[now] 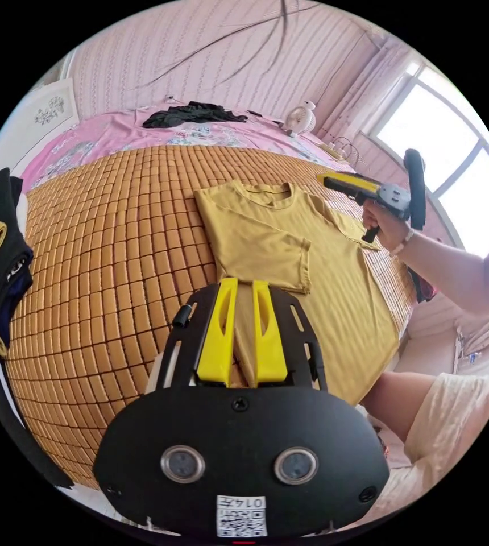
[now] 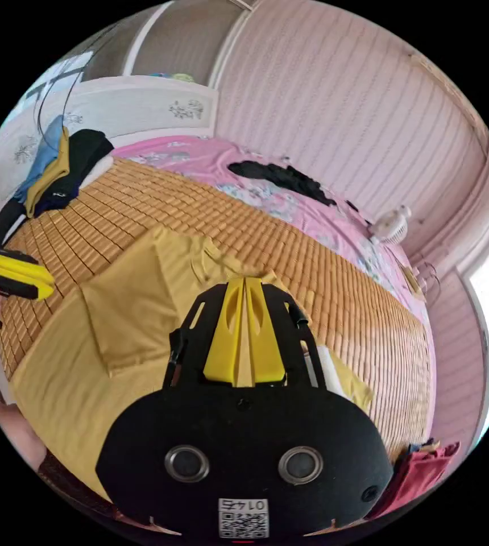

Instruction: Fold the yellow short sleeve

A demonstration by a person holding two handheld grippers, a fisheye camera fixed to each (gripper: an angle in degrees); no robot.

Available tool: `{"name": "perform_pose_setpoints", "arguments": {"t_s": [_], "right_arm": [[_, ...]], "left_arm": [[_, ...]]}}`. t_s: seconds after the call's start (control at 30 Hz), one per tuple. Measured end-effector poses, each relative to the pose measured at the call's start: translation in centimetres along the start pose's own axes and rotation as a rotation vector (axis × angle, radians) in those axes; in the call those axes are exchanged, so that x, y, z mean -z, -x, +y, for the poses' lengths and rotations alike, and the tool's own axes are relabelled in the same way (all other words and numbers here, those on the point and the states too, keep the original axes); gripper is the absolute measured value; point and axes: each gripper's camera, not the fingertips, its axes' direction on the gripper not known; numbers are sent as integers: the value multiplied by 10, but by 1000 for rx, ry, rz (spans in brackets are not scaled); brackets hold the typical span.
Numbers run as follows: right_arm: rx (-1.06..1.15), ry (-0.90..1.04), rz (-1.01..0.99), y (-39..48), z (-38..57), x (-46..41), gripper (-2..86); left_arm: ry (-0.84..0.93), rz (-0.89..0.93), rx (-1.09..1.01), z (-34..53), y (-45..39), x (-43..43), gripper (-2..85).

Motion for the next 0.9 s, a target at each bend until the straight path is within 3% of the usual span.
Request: {"name": "perform_pose_setpoints", "arguments": {"t_s": [0.07, 0.17, 0.37, 0.67, 0.9], "right_arm": [[-109, 156, 29, -33, 48, 12, 4], [-316, 233, 54, -82, 98, 34, 33], [-666, 278, 32, -174, 167, 55, 77], [-968, 162, -71, -264, 223, 65, 98], [-1005, 156, -116, -295, 235, 70, 71]], "left_arm": [[2, 46, -66, -16, -18, -13, 54], [21, 116, -178, -49, -55, -45, 58], [88, 290, -339, -120, -130, -119, 60], [188, 358, -560, -211, -249, -228, 61], [179, 340, -661, -259, -328, -298, 60]]}}
